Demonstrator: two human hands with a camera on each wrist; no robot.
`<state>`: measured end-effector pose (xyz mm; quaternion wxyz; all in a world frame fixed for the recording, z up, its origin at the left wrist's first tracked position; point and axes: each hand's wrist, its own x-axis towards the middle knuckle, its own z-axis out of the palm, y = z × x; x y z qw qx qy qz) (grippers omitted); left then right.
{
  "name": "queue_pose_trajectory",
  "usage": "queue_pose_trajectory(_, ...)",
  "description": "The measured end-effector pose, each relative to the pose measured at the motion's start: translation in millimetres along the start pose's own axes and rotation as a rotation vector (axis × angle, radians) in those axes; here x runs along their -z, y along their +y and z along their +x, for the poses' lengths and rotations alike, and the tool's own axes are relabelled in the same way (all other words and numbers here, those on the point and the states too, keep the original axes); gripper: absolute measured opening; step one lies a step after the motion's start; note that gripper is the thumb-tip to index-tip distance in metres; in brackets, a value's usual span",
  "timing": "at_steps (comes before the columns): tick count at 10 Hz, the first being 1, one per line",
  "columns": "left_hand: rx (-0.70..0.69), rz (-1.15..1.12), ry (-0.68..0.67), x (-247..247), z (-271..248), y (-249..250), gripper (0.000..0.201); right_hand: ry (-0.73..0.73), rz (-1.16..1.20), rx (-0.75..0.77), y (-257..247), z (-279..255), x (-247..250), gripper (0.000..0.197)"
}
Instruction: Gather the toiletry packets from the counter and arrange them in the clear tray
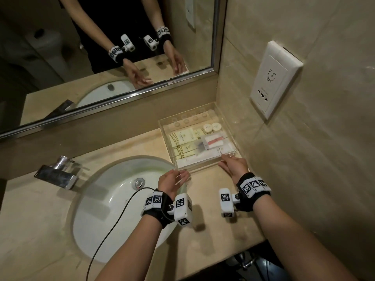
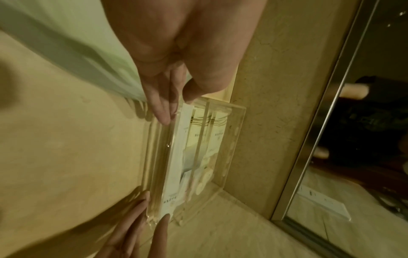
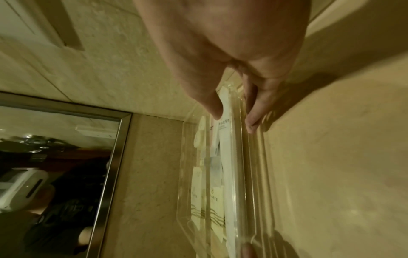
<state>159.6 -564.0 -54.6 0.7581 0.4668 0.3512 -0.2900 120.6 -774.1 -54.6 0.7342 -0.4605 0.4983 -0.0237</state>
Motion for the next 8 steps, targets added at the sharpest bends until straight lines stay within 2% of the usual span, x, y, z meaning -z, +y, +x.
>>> queue_pose_trajectory(1,0.102,-0.151,-0.017,-9.1,5.7,8.0,0.035,-0.037,0.001,-0.014,-8.6,3.0,-7.8,0.044)
queue_pose_trajectory(2,0.035,-0.191,-0.012,-15.0,2.2,15.9,0.041,-0.051,0.016,-0.018,-15.1,5.4,-16.0,0.049)
queue_pose_trajectory(3,0.042,-0.188,-0.007,-17.3,6.1,22.0,0.032,-0.064,0.028,0.008,-21.1,6.4,-22.3,0.049)
queue_pose_trajectory(4,0.089,-0.162,-0.047,-26.2,-4.5,24.3,0.020,-0.103,0.046,-0.004,-27.4,8.2,-26.8,0.045)
queue_pose_trajectory(5,0.092,-0.147,-0.064,-29.6,-6.5,26.4,0.025,-0.139,0.000,-0.009,-36.3,8.8,-31.0,0.014)
queue_pose_trajectory(6,0.078,-0.119,-0.030,-27.4,-4.5,28.8,0.035,-0.157,-0.079,0.001,-42.8,8.0,-35.7,0.009)
queue_pose_trajectory(7,0.042,-0.037,-0.020,-24.7,-0.2,31.9,0.033,-0.148,-0.236,0.013,-42.5,7.6,-35.5,0.024)
queue_pose_trajectory(8,-0.076,0.072,0.106,-14.2,6.3,38.1,0.022,-0.105,-0.329,0.037,-40.4,7.9,-33.5,0.004)
